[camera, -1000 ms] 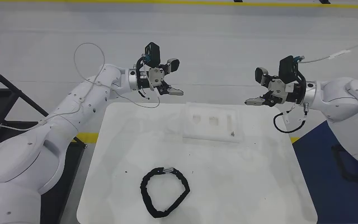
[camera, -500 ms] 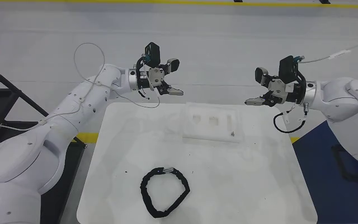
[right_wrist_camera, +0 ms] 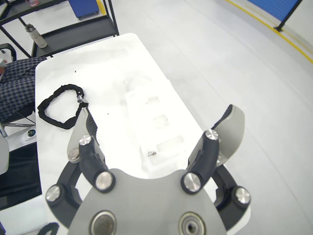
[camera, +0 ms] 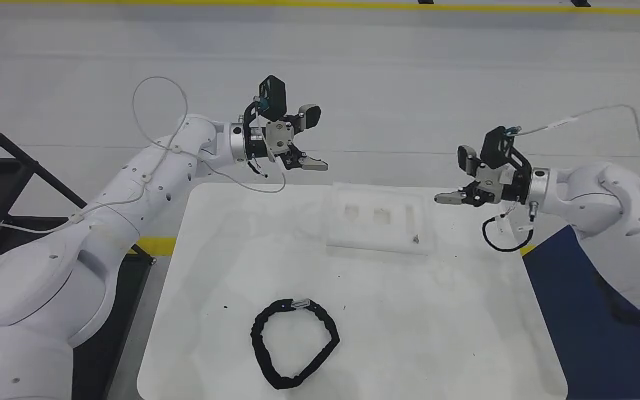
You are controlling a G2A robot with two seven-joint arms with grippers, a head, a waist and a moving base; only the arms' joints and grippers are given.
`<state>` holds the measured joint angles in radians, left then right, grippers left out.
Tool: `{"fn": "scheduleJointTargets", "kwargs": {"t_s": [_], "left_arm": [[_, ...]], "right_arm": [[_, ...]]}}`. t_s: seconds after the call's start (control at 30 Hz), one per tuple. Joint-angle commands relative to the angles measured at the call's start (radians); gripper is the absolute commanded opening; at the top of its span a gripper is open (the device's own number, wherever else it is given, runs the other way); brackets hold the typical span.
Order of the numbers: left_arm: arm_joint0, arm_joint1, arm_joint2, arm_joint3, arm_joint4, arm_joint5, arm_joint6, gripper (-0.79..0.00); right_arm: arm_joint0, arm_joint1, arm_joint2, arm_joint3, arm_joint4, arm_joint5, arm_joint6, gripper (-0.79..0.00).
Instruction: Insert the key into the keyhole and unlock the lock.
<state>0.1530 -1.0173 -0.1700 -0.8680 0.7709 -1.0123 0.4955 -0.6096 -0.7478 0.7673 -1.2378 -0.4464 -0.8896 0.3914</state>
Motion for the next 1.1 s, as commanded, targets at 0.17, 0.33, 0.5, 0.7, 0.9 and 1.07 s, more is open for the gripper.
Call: {"fn": "scheduleJointTargets", "kwargs": {"t_s": [0.17, 0.33, 0.5, 0.7, 0.9, 1.07], "left_arm": [[0.0, 0.0, 0.0, 0.0, 0.0, 0.0, 0.0, 0.0], [0.0, 0.0, 0.0, 0.0, 0.0, 0.0, 0.0, 0.0], [0.0, 0.0, 0.0, 0.0, 0.0, 0.0, 0.0, 0.0], [0.0, 0.0, 0.0, 0.0, 0.0, 0.0, 0.0, 0.0], [0.0, 0.0, 0.0, 0.0, 0.0, 0.0, 0.0, 0.0], [0.0, 0.0, 0.0, 0.0, 0.0, 0.0, 0.0, 0.0]], "right_arm": [[-0.054, -0.016, -0.034, 0.01, 0.021, 0.19, 0.097, 0.0], [-0.065, -0.042, -0.056, 0.049, 0.086, 0.338, 0.15, 0.0], [-0.047, -0.078, -0.082, 0.079, 0.144, 0.486, 0.204, 0.0], [-0.029, -0.131, -0.128, 0.118, 0.238, 0.645, 0.294, 0.0], [-0.018, -0.184, -0.169, 0.168, 0.296, 0.74, 0.33, 0.0], [-0.026, -0.218, -0.183, 0.188, 0.366, 0.792, 0.357, 0.0]]}}
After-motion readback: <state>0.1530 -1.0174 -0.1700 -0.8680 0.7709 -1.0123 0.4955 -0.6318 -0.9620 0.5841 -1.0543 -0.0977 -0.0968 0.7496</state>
